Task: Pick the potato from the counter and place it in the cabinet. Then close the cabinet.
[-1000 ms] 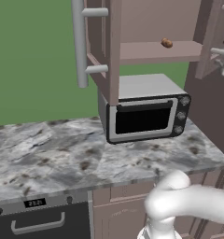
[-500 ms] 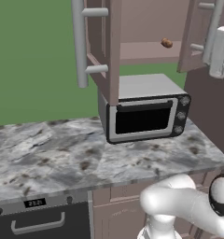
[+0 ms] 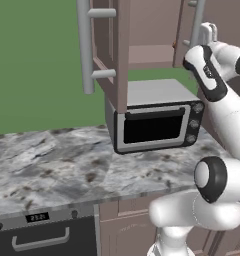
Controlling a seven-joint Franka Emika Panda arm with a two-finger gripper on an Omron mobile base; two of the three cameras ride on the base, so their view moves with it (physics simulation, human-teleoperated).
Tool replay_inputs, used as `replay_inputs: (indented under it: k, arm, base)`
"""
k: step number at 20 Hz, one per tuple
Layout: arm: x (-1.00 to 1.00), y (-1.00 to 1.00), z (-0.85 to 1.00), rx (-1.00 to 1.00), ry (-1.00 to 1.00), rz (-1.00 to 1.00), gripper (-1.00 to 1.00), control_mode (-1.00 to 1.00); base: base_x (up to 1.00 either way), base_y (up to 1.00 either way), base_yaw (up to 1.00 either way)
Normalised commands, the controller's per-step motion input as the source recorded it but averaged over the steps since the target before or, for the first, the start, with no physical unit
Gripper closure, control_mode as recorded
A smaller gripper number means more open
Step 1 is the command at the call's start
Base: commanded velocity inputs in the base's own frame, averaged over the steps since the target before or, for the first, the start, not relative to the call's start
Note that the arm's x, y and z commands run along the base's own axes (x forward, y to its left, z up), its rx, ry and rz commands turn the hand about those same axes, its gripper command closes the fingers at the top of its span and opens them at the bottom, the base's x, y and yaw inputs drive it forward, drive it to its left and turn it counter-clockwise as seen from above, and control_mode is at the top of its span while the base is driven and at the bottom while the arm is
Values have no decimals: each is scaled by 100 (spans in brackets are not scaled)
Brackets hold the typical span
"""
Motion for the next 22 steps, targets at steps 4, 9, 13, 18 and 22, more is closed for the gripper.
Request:
replay_inputs:
  k: [4,9,13,18,22]
  arm:
    - [100,26,28,0,21,-23,-100,-100]
    - [100,15,22,0,27,-19,-100,-100]
    - [100,4,0,0,28,-14,-100,-100]
    - [41,-14,0,4,25,-5,-100,-100]
    - [0,-33,4,6,17,0,-100,-100]
  base:
    - [0,0,0]
    - [0,0,0]
    - [0,0,0]
    - [0,0,0]
    - [0,0,0]
